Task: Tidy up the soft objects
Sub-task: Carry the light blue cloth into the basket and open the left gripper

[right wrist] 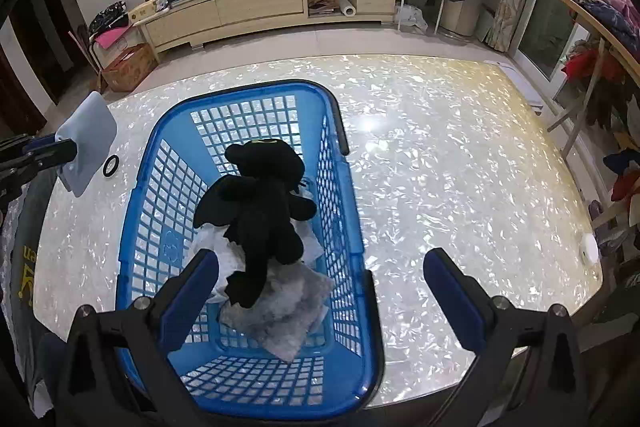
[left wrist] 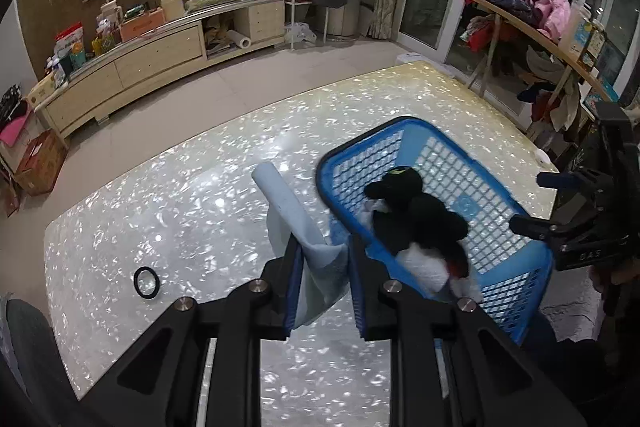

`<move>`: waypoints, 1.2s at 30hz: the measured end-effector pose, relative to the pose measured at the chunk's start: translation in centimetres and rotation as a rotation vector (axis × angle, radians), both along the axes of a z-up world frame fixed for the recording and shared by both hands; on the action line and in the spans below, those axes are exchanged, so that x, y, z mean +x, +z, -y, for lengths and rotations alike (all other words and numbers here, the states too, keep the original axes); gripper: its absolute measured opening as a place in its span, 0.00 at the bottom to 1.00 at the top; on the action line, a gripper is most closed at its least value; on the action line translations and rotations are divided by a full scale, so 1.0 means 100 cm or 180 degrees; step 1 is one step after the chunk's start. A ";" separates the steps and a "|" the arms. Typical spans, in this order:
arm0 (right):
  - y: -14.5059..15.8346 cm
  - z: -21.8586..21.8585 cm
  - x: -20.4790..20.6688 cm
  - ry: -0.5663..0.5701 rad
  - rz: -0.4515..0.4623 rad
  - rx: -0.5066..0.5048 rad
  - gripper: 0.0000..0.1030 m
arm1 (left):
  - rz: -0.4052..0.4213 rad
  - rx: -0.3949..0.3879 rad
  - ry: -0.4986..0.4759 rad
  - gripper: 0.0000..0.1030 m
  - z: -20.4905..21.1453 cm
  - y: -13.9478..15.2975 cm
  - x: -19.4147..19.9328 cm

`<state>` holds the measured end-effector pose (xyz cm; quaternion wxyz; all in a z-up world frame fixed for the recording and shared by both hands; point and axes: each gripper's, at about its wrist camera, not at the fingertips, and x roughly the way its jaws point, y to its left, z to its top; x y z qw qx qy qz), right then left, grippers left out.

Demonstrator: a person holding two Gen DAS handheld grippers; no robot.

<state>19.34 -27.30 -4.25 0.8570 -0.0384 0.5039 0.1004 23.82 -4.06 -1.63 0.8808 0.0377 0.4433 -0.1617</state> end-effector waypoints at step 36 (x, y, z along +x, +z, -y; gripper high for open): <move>-0.025 0.081 -0.005 -0.0246 -0.0096 0.0366 1.00 | -0.0636 0.0470 -0.0845 0.19 0.178 -0.074 0.031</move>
